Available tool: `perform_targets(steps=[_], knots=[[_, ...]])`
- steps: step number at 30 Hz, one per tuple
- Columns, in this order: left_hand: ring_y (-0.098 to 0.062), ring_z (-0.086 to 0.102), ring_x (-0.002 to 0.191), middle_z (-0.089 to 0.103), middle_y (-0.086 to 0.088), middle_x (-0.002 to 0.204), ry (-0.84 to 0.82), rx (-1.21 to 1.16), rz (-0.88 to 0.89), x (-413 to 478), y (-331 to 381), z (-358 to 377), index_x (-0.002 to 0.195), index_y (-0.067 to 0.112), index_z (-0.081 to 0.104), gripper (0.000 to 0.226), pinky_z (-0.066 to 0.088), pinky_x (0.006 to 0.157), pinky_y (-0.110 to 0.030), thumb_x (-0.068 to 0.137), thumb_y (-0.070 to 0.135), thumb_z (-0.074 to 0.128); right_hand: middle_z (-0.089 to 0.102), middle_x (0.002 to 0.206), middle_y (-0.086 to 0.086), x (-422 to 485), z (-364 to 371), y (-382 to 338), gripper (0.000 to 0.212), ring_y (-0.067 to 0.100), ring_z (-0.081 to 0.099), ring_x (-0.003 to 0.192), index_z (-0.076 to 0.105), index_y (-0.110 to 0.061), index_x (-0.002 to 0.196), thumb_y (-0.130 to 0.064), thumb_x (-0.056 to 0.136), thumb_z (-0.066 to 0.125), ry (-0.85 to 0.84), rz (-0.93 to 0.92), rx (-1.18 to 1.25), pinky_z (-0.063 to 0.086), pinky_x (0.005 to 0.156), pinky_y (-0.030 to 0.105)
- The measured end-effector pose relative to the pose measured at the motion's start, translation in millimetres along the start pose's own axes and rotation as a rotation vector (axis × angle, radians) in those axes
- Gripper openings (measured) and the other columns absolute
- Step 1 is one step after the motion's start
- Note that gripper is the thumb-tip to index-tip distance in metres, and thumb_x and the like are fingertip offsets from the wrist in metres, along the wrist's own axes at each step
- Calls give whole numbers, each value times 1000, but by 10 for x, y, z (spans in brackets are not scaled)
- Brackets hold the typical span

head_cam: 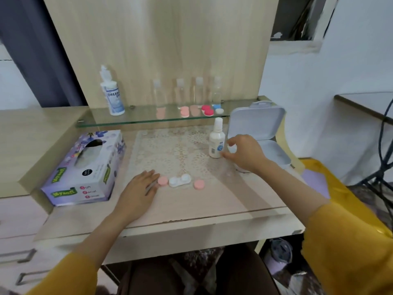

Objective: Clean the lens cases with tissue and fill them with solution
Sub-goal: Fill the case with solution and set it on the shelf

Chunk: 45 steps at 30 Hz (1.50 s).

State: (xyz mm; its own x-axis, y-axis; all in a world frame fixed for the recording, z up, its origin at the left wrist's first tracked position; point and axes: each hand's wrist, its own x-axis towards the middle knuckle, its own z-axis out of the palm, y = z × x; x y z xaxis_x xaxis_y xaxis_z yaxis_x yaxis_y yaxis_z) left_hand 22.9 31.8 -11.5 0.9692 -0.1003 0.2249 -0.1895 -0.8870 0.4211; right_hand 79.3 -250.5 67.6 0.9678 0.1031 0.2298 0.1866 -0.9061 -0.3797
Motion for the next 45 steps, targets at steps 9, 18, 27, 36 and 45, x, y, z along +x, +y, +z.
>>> perform_targets(steps=[9, 18, 27, 36, 45], knots=[[-12, 25, 137, 36, 3, 146, 30, -38, -8, 0, -13, 18, 134, 19, 46, 39, 8, 103, -11, 96, 23, 46, 55, 73, 3, 406, 258, -19, 47, 20, 51, 72, 60, -7, 80, -51, 69, 73, 38, 263, 228, 34, 58, 31], [-11, 27, 136, 39, 3, 144, 41, -70, -14, -13, -11, 6, 132, 19, 48, 38, 8, 103, -10, 95, 23, 48, 67, 87, 4, 402, 424, -73, 38, 23, 59, 89, 62, -15, 86, -48, 71, 72, 144, 276, 294, 43, 85, 43], [-12, 28, 136, 39, 3, 144, 23, -89, -25, -14, -21, 6, 132, 18, 48, 38, 11, 105, -13, 94, 22, 49, 53, 67, -12, -97, 290, -149, 33, 4, 48, 63, 67, -15, 91, -35, 69, 78, 144, 110, 396, 40, 61, 17], [-8, 53, 108, 57, 5, 124, 182, -532, -95, 215, 497, -186, 124, 17, 54, 36, 37, 90, -14, 89, 14, 57, 54, 73, -16, -394, 374, -94, 35, 13, 53, 75, 66, -16, 95, -26, 66, 81, 107, 65, 536, 40, 67, 23], [-3, 49, 112, 56, 9, 123, -99, -394, 389, 602, 1466, -392, 117, 23, 62, 42, 39, 95, -13, 89, -4, 48, 67, 89, -8, -460, 549, -93, 35, 10, 61, 85, 66, -24, 98, -22, 67, 80, 171, 111, 781, 49, 76, 24]])
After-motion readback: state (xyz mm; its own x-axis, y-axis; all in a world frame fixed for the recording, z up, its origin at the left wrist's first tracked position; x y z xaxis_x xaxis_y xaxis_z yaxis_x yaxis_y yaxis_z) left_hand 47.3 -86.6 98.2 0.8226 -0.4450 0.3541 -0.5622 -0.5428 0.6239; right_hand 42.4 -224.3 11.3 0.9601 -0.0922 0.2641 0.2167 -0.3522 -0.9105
